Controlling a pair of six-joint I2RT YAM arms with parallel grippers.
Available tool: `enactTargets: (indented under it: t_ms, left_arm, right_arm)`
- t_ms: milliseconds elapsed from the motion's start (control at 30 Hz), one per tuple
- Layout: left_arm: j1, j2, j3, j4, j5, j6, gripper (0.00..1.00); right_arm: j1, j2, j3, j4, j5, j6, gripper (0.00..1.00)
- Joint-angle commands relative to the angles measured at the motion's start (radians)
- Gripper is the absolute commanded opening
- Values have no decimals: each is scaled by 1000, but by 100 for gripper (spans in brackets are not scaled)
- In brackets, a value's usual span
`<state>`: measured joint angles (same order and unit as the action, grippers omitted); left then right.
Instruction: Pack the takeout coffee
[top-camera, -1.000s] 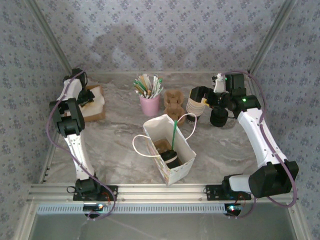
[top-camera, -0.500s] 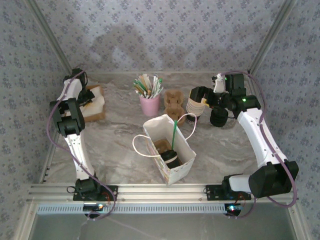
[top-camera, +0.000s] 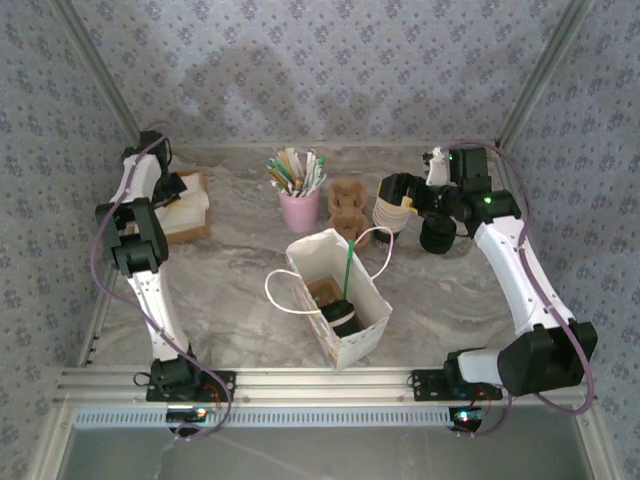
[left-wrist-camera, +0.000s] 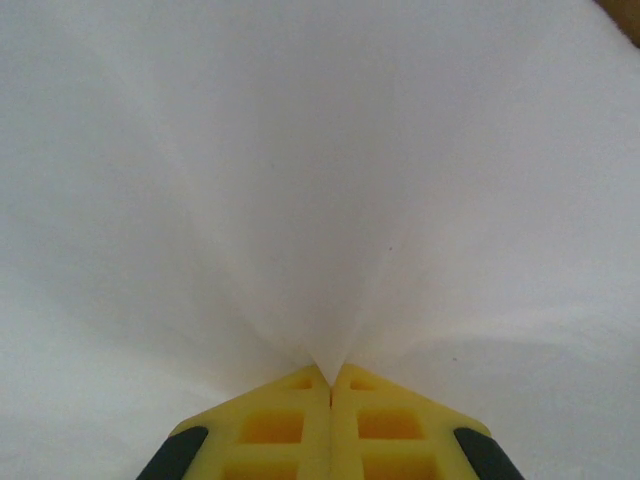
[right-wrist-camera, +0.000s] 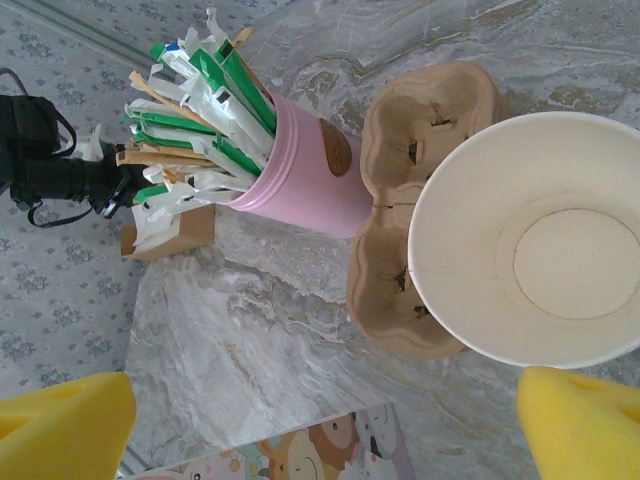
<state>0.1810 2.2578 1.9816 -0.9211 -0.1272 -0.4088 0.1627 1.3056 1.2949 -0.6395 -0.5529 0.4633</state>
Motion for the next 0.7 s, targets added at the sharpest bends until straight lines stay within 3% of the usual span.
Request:
enactTargets:
  t_ms: [0,500,667]
  left_arm:
    - [-4,-65,7,-19,-26,-2,5]
    - [-4,-70,6,-18,-18,1,10]
    - [-4,-66,1,-15,-14,-1,0]
  right_arm:
    - [9,1,26,-19,0,-17,100]
    - [19,4,37,-23,4,-18,100]
    - [19,7,38,-25,5,-20,100]
